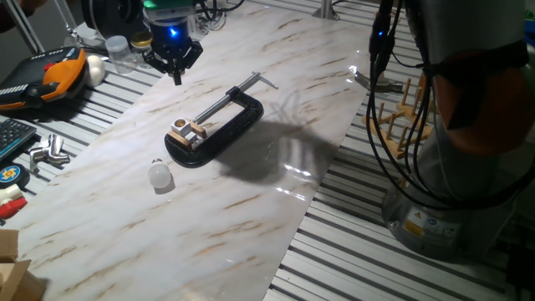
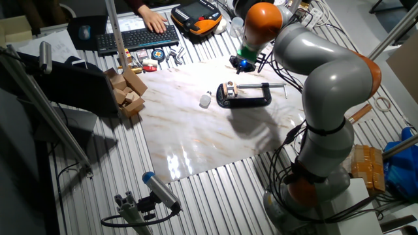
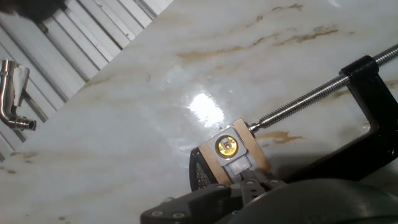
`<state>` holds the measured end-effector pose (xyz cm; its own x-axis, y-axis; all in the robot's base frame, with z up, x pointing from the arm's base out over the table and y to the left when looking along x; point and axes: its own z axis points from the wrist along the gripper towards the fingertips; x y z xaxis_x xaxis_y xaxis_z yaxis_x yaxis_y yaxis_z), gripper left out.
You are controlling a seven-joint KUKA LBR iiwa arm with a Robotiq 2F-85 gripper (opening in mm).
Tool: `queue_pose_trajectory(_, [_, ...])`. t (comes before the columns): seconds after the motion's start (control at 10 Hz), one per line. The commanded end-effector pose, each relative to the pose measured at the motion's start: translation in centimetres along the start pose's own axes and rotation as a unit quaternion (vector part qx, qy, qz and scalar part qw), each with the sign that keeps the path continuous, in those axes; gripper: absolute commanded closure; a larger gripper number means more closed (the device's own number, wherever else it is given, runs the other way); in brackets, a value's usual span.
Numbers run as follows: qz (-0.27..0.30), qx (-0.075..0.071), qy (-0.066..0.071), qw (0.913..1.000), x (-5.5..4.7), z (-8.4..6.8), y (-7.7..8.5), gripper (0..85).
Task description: Take out the light bulb by rotating it
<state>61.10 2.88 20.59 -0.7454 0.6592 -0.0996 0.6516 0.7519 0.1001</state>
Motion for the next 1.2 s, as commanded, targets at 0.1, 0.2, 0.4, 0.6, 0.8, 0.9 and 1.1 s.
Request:
queue_pose_trajectory(0.1, [0.005,-0.003,0.003,1.0,0.03,-0.05,-0.02,85.0])
queue_pose_trajectory(0.2, [0.008,-0.005,0.004,0.9999,0.01,-0.04,0.01,85.0])
queue_pose_trajectory(0.4, [0.016,-0.01,0.012,0.9998,-0.1,0.0,-0.03,85.0])
queue_pose_trajectory(0.6, [0.017,-0.01,0.012,0.9997,-0.06,-0.03,-0.03,85.0])
queue_pose_trajectory(0.8, [0.013,-0.011,0.011,0.9998,-0.27,0.11,-0.18,85.0])
queue_pose_trajectory(0.9, [0.013,-0.013,0.012,0.9998,-0.36,0.18,-0.25,85.0])
queue_pose_trajectory(1.1, [0.014,-0.015,0.01,0.9997,-0.38,0.21,-0.16,85.0])
